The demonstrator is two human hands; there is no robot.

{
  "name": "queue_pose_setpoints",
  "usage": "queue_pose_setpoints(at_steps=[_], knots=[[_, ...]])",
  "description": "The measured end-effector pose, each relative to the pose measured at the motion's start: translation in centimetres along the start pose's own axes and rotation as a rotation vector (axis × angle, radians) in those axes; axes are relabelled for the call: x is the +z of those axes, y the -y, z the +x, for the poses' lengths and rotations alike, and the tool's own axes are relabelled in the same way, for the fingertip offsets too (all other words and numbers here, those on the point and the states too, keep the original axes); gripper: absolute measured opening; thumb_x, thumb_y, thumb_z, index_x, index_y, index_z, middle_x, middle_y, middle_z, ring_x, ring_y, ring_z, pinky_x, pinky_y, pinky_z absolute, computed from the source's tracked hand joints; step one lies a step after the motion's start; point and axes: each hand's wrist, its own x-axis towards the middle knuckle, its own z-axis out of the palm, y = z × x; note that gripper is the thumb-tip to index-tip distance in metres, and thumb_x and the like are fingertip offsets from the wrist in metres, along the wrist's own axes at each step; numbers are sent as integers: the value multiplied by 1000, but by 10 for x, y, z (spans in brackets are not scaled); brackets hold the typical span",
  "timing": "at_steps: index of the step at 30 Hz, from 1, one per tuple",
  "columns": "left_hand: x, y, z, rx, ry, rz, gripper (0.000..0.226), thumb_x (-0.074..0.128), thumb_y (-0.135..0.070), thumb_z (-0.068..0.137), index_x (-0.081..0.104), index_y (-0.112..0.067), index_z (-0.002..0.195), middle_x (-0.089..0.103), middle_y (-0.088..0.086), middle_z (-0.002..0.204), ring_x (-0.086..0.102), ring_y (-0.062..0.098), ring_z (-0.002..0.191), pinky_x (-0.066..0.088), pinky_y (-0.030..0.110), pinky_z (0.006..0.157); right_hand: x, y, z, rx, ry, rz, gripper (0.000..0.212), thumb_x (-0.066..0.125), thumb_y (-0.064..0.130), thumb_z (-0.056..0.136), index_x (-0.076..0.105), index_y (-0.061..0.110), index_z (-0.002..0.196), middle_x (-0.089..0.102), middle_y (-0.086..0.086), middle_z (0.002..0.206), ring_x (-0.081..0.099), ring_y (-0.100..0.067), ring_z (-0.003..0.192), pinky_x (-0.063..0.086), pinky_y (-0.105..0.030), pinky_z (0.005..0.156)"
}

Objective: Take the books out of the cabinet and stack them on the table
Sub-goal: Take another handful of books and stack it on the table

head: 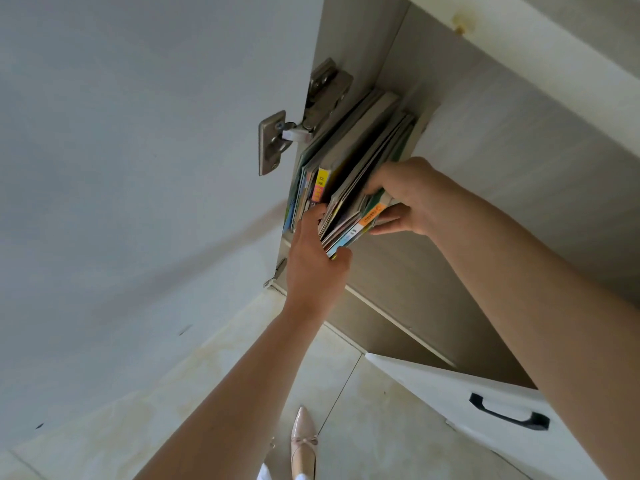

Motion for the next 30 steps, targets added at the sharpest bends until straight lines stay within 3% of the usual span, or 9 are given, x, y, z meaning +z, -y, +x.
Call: queue_pose_setpoints(at_steps=[4, 12, 14, 17, 20, 23, 30], knots=[[8, 1, -1, 66, -11, 51, 61, 65, -7, 79, 45, -23, 135, 54, 0, 127, 54, 16, 113, 55, 22, 78, 2, -4, -1, -20, -36, -4, 5, 54, 4, 87, 50, 4, 90, 68, -22, 83, 72, -33, 72, 60, -47, 74], [28, 14, 11, 65, 34, 162, 65, 69, -20, 84, 35, -21, 139, 54, 5, 134, 55, 25, 120, 56, 36, 85, -5, -17, 1, -21, -71, 32, 8, 59, 4, 84, 51, 7, 84, 70, -21, 85, 72, -33, 73, 61, -43, 71], [29, 12, 6, 88, -40, 120, 72, 68, -19, 83, 28, -24, 143, 47, 3, 140, 49, 23, 127, 56, 41, 90, -7, -16, 2, -23, -62, 23, 10, 59, 2, 84, 51, 7, 86, 69, -22, 85, 72, -33, 73, 60, -42, 70], [26, 8, -7, 163, -132, 92, 83, 70, -12, 82, 19, -30, 146, 35, 1, 150, 35, 19, 139, 47, 35, 98, -7, -14, 4, -23, -57, 11, 19, 60, 2, 83, 52, 2, 101, 68, -24, 88, 72, -35, 74, 61, -45, 72], [22, 3, -13, 235, -144, 74, 88, 70, -8, 81, 18, -35, 146, 31, -1, 152, 31, 17, 142, 48, 39, 102, -5, -12, 4, -21, -59, 3, 23, 60, 2, 84, 52, 1, 105, 68, -24, 86, 72, -36, 74, 60, -47, 74], [22, 2, -14, 261, -135, 143, 84, 68, -9, 83, 21, -34, 147, 29, 1, 152, 28, 19, 143, 52, 49, 97, -5, -12, 3, -16, -71, -10, 20, 61, 3, 83, 54, 0, 102, 69, -24, 86, 72, -36, 74, 61, -46, 74], [23, 3, -9, 234, -195, 95, 81, 71, -11, 80, 24, -32, 143, 43, 1, 144, 45, 18, 132, 57, 44, 88, -4, -11, 1, -16, -71, -19, 19, 60, 4, 84, 55, 1, 102, 70, -23, 84, 72, -34, 72, 61, -45, 73]])
